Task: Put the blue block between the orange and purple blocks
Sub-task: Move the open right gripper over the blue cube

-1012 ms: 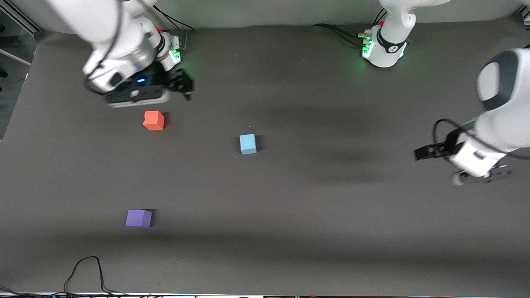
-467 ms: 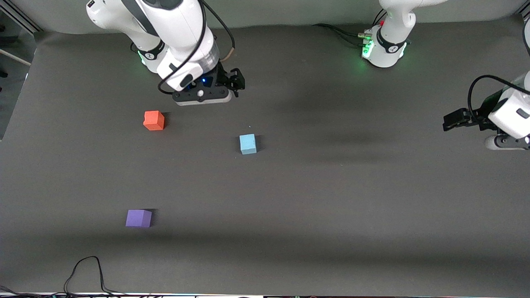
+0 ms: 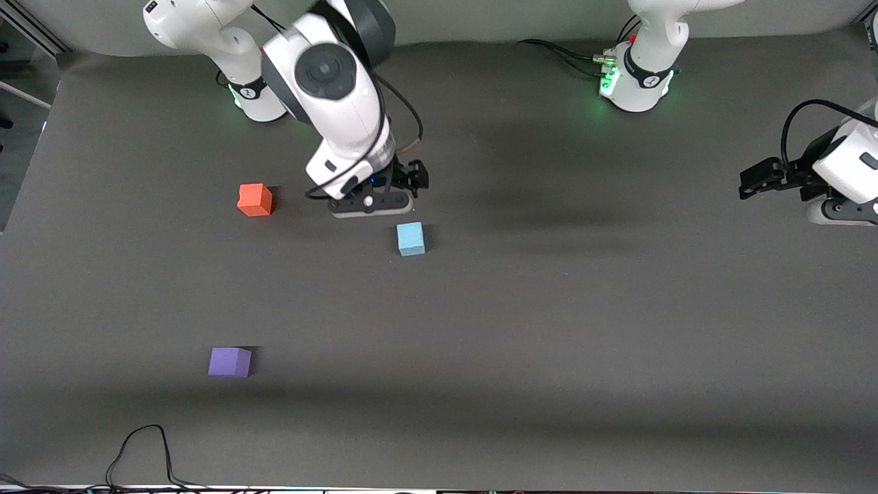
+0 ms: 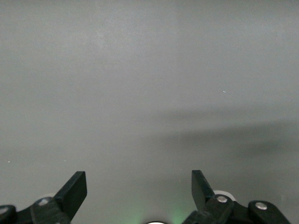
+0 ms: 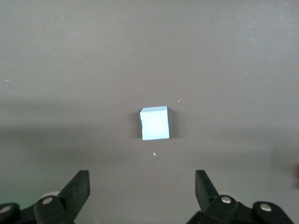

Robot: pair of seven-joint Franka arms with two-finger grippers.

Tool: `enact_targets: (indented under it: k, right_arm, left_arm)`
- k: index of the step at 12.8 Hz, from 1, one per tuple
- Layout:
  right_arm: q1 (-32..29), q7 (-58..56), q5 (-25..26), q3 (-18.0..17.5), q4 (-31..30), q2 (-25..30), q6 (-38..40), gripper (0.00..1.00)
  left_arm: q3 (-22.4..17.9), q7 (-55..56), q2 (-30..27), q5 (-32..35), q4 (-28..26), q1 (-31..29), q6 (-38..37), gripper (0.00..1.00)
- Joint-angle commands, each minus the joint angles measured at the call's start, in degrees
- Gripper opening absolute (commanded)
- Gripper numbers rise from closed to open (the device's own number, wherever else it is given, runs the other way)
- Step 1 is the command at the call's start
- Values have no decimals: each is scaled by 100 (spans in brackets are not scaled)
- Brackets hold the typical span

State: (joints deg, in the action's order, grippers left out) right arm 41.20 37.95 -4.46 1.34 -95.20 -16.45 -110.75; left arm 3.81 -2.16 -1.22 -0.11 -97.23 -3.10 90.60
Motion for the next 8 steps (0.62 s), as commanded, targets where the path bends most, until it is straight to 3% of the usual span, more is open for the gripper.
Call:
enact_targets:
  k: [1, 5, 8]
  right_arm:
    - [222, 20, -81, 86, -831, 90, -884, 100]
    - [459, 2, -46, 86, -1596, -331, -2157, 100]
    - [582, 2, -2, 95, -1721, -1138, -3300, 100]
  left_arm:
    - [-231, -101, -168, 2, -112, 248, 19, 100]
    - [-539, -101, -142, 20, -59, 556, 63, 100]
    - [-531, -92, -133, 20, -50, 547, 54, 100]
